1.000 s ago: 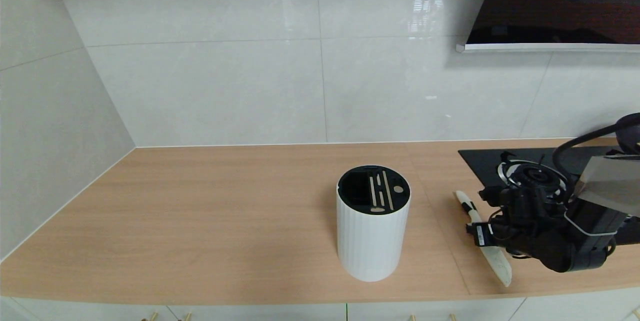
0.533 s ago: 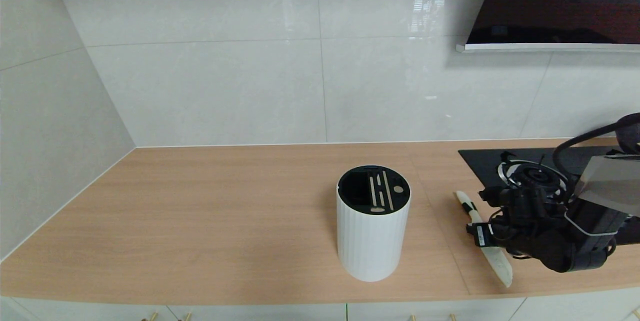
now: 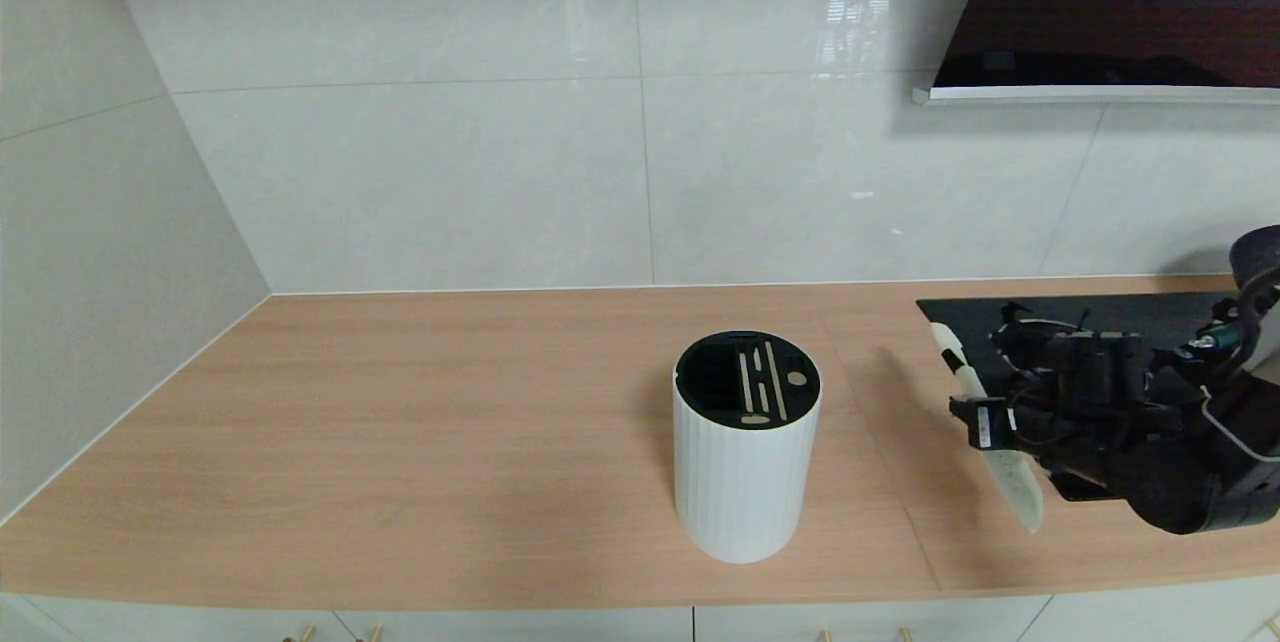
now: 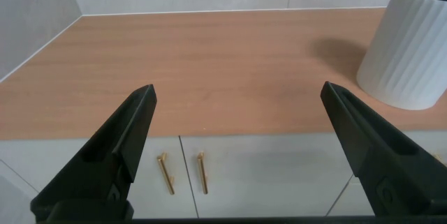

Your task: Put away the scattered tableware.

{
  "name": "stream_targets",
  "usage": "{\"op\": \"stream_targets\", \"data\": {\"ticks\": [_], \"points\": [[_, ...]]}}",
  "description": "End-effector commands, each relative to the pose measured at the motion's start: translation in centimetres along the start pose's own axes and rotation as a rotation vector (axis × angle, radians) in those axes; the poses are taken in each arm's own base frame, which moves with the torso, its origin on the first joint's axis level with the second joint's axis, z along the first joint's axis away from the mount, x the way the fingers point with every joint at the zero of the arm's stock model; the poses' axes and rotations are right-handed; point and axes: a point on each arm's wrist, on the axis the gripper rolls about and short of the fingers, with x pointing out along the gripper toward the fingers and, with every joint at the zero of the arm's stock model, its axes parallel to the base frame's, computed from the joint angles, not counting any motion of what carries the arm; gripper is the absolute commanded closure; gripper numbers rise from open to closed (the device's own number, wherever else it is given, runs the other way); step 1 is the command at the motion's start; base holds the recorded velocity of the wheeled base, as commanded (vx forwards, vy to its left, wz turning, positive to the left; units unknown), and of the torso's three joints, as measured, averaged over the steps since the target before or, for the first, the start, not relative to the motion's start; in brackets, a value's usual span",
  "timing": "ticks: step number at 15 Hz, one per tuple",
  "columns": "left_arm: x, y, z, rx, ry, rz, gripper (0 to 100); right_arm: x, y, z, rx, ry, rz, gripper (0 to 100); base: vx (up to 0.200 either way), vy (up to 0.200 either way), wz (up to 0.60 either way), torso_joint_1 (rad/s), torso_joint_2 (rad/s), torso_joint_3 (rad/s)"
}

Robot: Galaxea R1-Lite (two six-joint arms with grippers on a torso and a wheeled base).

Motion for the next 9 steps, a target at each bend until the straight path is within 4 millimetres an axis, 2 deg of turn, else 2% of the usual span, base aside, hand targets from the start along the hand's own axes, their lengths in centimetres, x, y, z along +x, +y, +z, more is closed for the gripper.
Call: {"op": "stream_targets", "data": {"ticks": [1,2,3,5,6,7,9], "points": [[0.0,0.0,0.0,0.002,0.000,-0.001,0,-3.4,0.9,3.0,-0.013,-0.115,0.027,100,0.000,0.000,0.00,0.000,0.00,0.000],[0.0,0.0,0.2,0.023,-0.010,-0.005,0,-5.2,1.8,4.5,-0.022,-0.174,0.055,100,0.000,0.000,0.00,0.000,0.00,0.000],[-0.6,-0.1,2.4,0.032,-0.068,-0.053,0,-6.9,2.4,6.1,-0.030,-0.239,0.074,100,0.000,0.000,0.00,0.000,0.00,0.000],[-0.5,-0.4,6.3,-0.002,-0.030,-0.215,0,-9.2,3.9,9.5,-0.037,-0.352,0.123,100,0.000,0.000,0.00,0.000,0.00,0.000],[0.7,-0.5,8.4,-0.019,0.037,-0.300,0,-10.9,5.0,11.1,-0.043,-0.391,0.161,100,0.000,0.000,0.00,0.000,0.00,0.000],[2.6,-0.7,10.0,-0.037,0.118,-0.381,0,-12.4,6.0,11.9,-0.052,-0.417,0.206,100,0.000,0.000,0.00,0.000,0.00,0.000],[8.0,-0.9,13.1,-0.072,0.248,-0.456,0,-14.4,8.0,13.4,-0.063,-0.478,0.281,100,0.000,0.000,0.00,0.000,0.00,0.000]]}}
